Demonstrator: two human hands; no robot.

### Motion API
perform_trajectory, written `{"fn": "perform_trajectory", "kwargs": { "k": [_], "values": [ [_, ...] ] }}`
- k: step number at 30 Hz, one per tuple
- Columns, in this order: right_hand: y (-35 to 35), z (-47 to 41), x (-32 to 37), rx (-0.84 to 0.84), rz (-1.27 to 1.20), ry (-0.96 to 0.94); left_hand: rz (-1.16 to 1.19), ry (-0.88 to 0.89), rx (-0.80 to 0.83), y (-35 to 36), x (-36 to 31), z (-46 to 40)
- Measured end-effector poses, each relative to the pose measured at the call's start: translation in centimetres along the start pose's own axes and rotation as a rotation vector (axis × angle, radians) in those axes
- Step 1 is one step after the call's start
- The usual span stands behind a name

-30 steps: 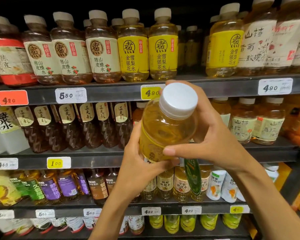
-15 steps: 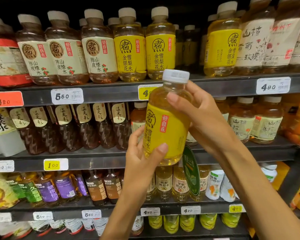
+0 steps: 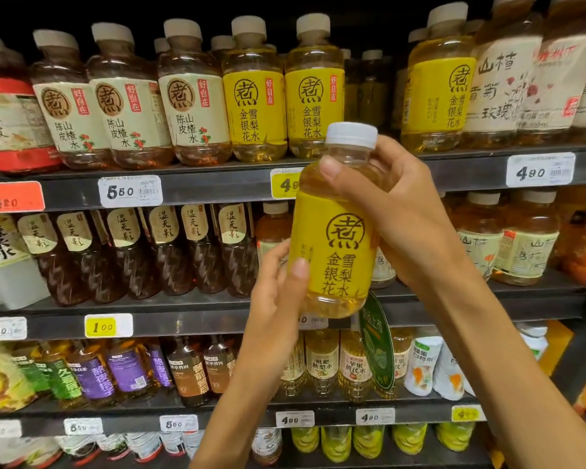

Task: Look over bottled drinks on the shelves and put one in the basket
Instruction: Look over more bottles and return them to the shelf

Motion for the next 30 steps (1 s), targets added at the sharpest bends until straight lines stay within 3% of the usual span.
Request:
{"fn": "perform_trajectory", "kwargs": {
  "k": [3, 7, 12, 15, 20, 24, 27, 30],
  "values": [
    [0.1, -0.2, -0.1, -0.029, 0.045, 0.028, -0.078, 0.045, -0.009, 0.9, 0.0, -0.3],
    [0.1, -0.8, -0.6, 0.121, -0.097, 0.154, -0.026, 0.030, -0.004, 0.8, -0.1, -0.6],
    [1.1, -1.3, -1.5, 0.239, -0.214, 0.228, 0.339, -0.201, 0.069, 1.4, 1.3, -0.1],
    [1.3, -1.4, -1.4, 0.265, -0.253, 0.188, 0.400, -0.189, 0.076, 1.6, 1.6, -0.2],
    [0.3, -1.6, -0.7, 0.086, -0.097, 0.075, 0.197, -0.031, -0.062, 0.3, 0.3, -0.9],
    [-0.1, -1.2, -0.6, -0.040, -0.015, 0.031, -0.033, 0.082, -0.034, 1.2, 0.0, -1.1],
    [-0.1, -1.3, -0.5, -0.002, 0.041, 0.031, -0.080, 0.121, -0.010, 1.4, -0.1, -1.4],
    [-0.5, -1.7, -0.4, 0.112, -0.044, 0.055, 0.034, 0.095, 0.060, 1.0, -0.9, -1.9]
  ]
}}
Point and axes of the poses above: each hand's wrist, its own z-axis away from the middle knuckle, its own y-axis out of the palm, x = y × z, the point moved 7 cm from there along -z, towards the middle knuckle, and after that the axes turned 6 degrees about z, right-handed, at the moved point
